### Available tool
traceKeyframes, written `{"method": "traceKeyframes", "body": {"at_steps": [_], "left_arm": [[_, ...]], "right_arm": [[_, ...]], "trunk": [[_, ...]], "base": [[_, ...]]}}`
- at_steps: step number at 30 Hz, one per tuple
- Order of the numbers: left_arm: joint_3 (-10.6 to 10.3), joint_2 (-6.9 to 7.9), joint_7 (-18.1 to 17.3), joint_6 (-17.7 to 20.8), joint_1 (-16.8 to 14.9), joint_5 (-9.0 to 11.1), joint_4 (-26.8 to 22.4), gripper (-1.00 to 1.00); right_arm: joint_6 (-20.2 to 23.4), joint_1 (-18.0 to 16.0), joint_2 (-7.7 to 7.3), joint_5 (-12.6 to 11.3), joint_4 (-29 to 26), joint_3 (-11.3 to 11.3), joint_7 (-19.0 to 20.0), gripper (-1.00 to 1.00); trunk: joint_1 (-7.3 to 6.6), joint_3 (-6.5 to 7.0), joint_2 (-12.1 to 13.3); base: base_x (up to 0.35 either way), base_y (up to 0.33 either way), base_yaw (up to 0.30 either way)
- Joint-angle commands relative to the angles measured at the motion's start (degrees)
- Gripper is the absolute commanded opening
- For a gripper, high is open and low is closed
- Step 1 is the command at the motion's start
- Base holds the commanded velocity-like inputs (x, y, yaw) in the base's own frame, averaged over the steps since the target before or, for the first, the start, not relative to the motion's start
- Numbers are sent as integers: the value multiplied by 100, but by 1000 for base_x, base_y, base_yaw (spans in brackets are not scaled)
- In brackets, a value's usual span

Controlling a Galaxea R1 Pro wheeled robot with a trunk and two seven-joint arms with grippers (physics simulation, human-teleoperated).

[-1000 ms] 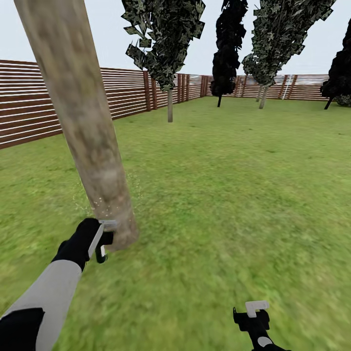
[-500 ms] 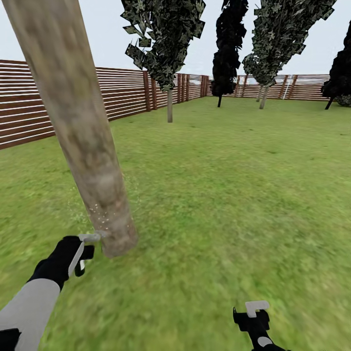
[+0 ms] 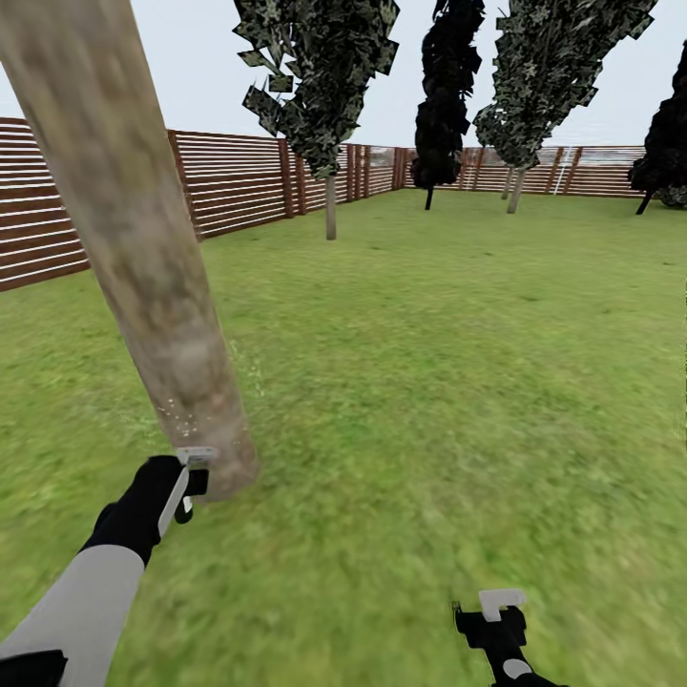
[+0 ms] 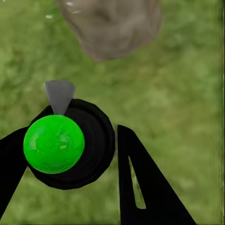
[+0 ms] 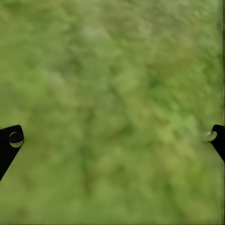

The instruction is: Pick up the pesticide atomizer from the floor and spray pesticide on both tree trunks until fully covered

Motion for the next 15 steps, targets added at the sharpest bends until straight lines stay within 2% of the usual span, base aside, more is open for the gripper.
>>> {"method": "traceKeyframes", "body": {"at_steps": [1, 7, 15], "left_arm": [[9, -1, -11, 31, 3, -34, -14, -100], [10, 4, -7, 31, 6, -42, -17, -100], [11, 21, -4, 31, 15, -53, -9, -100]], "right_arm": [[-9, -1, 0, -47, -2, 49, -12, 100], [-9, -1, 7, -47, -2, 56, -11, 100], [-12, -1, 9, -47, -2, 58, -5, 100]], "trunk": [[-1, -5, -2], [-1, -5, -2], [-1, -5, -2]], "base": [[0, -275, 0], [0, -276, 30], [2, -276, 256]]}}
